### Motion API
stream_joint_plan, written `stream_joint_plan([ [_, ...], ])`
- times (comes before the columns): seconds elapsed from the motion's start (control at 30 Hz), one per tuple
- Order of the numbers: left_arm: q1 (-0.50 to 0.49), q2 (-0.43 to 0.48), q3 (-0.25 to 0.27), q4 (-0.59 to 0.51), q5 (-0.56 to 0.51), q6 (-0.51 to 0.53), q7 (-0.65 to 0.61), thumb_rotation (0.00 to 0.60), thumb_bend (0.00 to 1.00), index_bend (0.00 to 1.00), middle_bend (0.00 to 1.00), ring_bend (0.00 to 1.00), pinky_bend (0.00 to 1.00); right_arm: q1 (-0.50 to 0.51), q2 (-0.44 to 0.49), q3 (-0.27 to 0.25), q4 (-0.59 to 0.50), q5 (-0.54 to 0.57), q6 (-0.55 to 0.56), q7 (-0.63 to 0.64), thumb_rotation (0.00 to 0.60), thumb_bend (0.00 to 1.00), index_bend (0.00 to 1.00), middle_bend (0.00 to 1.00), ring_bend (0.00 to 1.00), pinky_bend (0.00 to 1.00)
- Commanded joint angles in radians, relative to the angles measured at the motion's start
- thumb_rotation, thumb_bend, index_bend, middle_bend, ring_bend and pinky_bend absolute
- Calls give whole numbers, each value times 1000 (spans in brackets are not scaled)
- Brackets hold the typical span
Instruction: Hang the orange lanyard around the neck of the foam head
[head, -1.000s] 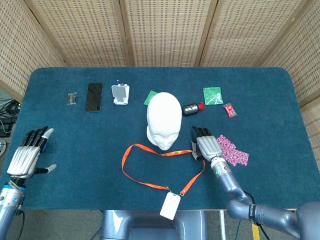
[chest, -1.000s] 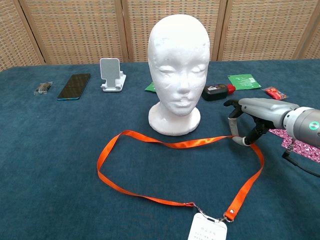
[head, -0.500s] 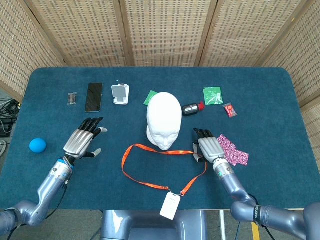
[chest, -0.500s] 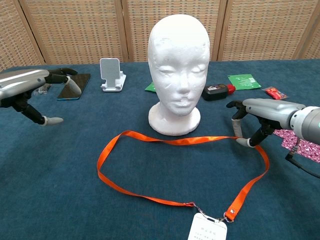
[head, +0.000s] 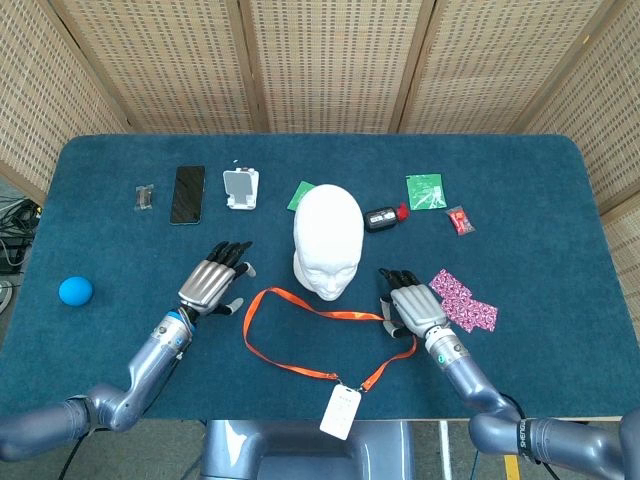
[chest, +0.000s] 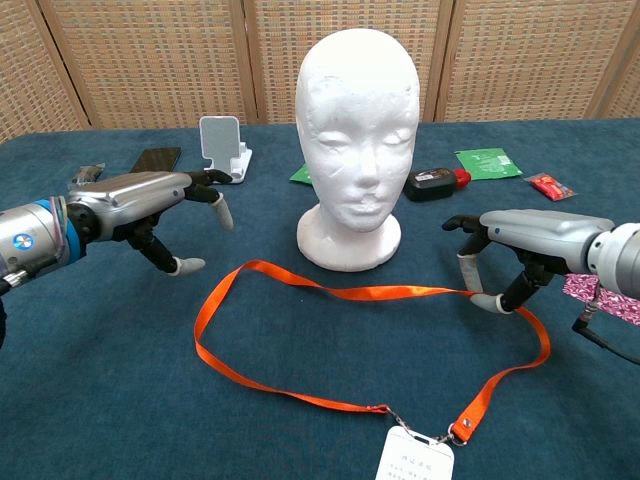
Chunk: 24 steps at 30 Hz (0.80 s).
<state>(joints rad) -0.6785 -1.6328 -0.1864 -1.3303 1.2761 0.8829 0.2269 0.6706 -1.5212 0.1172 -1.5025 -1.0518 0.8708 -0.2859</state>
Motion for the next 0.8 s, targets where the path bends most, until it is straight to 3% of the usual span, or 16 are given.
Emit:
stream_joint_plan([
  [0.03,-18,-24,-5,16,-19,-9,19,600,337,353,0,0,0,1,1,-3,-4,-2,0,-3,600,670,778,54,0,0],
  [0.37,-61,-118,-16,98,-62,-15,25,600,337,369,0,0,0,1,-1,-9,7,-5,-3,8,600,670,782,62,0,0],
  [0.8,-87,-168,-24,161,-121,-39,34,600,337,379,0,0,0,2,11,-13,6,-24,-13,32,600,671,785,64,0,0],
])
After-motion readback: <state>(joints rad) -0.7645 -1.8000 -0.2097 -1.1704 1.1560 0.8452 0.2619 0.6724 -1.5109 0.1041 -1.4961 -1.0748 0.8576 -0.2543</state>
